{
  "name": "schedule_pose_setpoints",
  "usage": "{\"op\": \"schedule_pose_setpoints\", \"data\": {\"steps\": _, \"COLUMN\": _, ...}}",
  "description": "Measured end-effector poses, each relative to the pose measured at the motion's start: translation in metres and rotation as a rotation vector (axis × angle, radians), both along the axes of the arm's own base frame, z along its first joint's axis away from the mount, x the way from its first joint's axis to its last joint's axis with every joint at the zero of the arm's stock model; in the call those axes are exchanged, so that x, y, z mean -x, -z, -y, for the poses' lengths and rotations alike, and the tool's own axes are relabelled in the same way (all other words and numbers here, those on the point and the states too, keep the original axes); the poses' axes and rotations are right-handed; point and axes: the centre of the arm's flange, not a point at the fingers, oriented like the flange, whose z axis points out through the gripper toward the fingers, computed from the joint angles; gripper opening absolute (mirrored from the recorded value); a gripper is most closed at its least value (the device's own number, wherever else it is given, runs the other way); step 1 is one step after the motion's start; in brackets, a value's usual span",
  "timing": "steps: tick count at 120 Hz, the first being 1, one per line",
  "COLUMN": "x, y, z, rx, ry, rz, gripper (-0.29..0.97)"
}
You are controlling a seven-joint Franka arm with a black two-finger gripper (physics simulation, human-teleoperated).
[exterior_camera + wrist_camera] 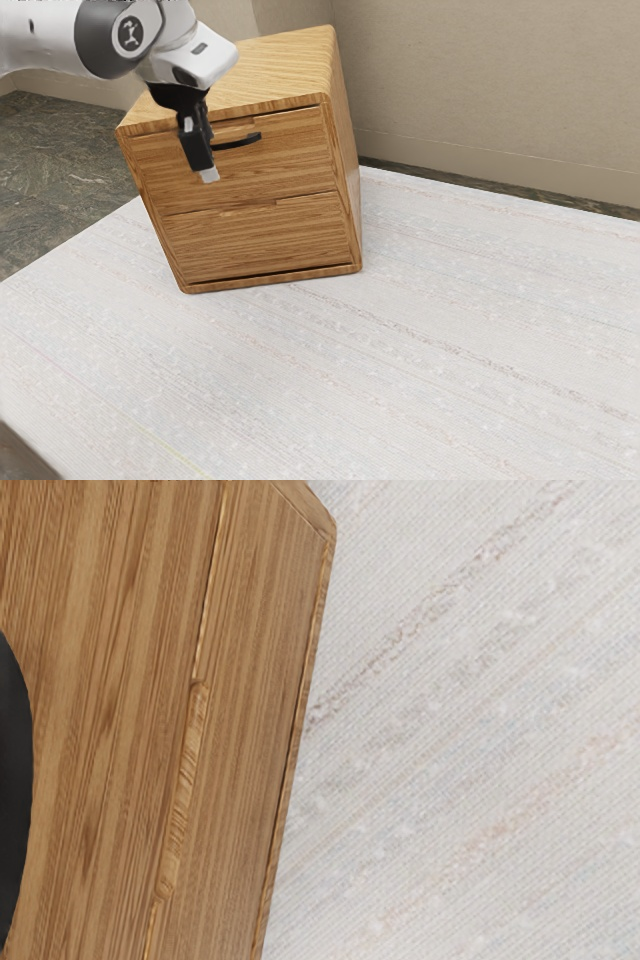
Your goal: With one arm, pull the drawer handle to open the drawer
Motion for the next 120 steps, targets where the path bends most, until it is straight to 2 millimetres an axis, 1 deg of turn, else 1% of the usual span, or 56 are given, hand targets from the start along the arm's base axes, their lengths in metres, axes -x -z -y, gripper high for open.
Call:
{"op": "schedule_pose_setpoints", "data": {"steps": 6, "x": -0.009, "y": 0.003, "z": -0.003, "rx": -0.02, "ry": 0.023, "rz": 0.001, "gripper": 0.65}}
{"op": "schedule_pose_setpoints", "data": {"steps": 15, "x": -0.018, "y": 0.011, "z": -0.016, "rx": -0.04, "ry": 0.042, "rz": -0.002, "gripper": 0.58}}
{"op": "schedule_pose_setpoints", "data": {"steps": 23, "x": -0.027, "y": 0.012, "z": -0.025, "rx": -0.059, "ry": 0.064, "rz": 0.01, "gripper": 0.52}}
{"op": "schedule_pose_setpoints", "data": {"steps": 43, "x": -0.041, "y": 0.015, "z": -0.029, "rx": -0.099, "ry": 0.142, "rz": 0.037, "gripper": 0.38}}
{"op": "schedule_pose_setpoints", "data": {"steps": 52, "x": -0.046, "y": 0.015, "z": -0.031, "rx": -0.117, "ry": 0.173, "rz": 0.053, "gripper": 0.35}}
{"op": "schedule_pose_setpoints", "data": {"steps": 67, "x": -0.054, "y": 0.021, "z": -0.038, "rx": -0.14, "ry": 0.216, "rz": 0.069, "gripper": 0.32}}
{"op": "schedule_pose_setpoints", "data": {"steps": 71, "x": -0.056, "y": 0.022, "z": -0.037, "rx": -0.145, "ry": 0.228, "rz": 0.073, "gripper": 0.3}}
{"op": "schedule_pose_setpoints", "data": {"steps": 83, "x": -0.059, "y": 0.024, "z": -0.032, "rx": -0.154, "ry": 0.266, "rz": 0.078, "gripper": 0.13}}
{"op": "schedule_pose_setpoints", "data": {"steps": 92, "x": -0.061, "y": 0.025, "z": -0.03, "rx": -0.157, "ry": 0.288, "rz": 0.078, "gripper": 0.05}}
{"op": "schedule_pose_setpoints", "data": {"steps": 107, "x": -0.057, "y": 0.027, "z": -0.029, "rx": -0.158, "ry": 0.312, "rz": 0.073, "gripper": -0.03}}
{"op": "schedule_pose_setpoints", "data": {"steps": 120, "x": -0.051, "y": 0.03, "z": -0.033, "rx": -0.157, "ry": 0.32, "rz": 0.059, "gripper": -0.07}}
